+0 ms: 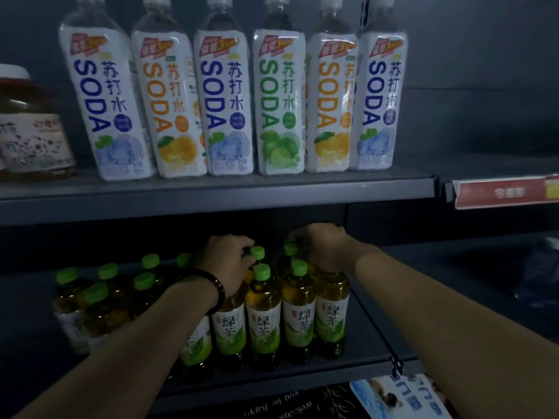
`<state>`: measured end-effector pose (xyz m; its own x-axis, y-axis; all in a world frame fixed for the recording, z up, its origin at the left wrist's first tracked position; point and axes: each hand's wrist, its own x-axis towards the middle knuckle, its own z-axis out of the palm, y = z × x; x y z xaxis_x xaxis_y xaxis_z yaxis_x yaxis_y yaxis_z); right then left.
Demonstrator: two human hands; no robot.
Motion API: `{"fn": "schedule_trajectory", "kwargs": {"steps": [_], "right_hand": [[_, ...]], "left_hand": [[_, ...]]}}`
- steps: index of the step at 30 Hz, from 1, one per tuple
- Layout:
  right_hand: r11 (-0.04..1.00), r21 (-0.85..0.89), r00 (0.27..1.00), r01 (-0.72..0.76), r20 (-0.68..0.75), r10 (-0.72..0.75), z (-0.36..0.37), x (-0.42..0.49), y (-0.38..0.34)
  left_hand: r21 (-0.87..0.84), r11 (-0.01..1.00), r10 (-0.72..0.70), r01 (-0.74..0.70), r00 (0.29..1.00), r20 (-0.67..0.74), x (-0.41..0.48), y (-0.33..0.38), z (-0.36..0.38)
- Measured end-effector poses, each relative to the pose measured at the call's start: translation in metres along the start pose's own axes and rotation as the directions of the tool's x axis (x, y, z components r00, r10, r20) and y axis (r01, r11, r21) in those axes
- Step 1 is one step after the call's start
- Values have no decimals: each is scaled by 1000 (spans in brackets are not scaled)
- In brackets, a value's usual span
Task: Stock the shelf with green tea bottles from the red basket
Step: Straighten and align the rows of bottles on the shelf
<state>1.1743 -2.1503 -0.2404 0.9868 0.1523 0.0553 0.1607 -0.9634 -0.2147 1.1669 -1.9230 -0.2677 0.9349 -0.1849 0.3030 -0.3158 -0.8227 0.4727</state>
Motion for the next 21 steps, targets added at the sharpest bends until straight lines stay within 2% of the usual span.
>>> {"fn": "schedule_trajectory", "kwargs": {"steps": [5, 10, 21], "right_hand": [[1000, -1, 1000, 4, 2, -4, 0, 3, -1], [999, -12, 999, -32, 3, 32, -4, 2, -8], [997, 2, 997, -73, 28, 73, -2, 4, -18]], "left_hand": [[58, 998, 5, -8, 999, 44, 11, 5, 6], [106, 994, -2, 2, 1000, 0, 19, 3, 5], [-4, 1000, -13, 13, 999, -52, 16, -6, -1]]}}
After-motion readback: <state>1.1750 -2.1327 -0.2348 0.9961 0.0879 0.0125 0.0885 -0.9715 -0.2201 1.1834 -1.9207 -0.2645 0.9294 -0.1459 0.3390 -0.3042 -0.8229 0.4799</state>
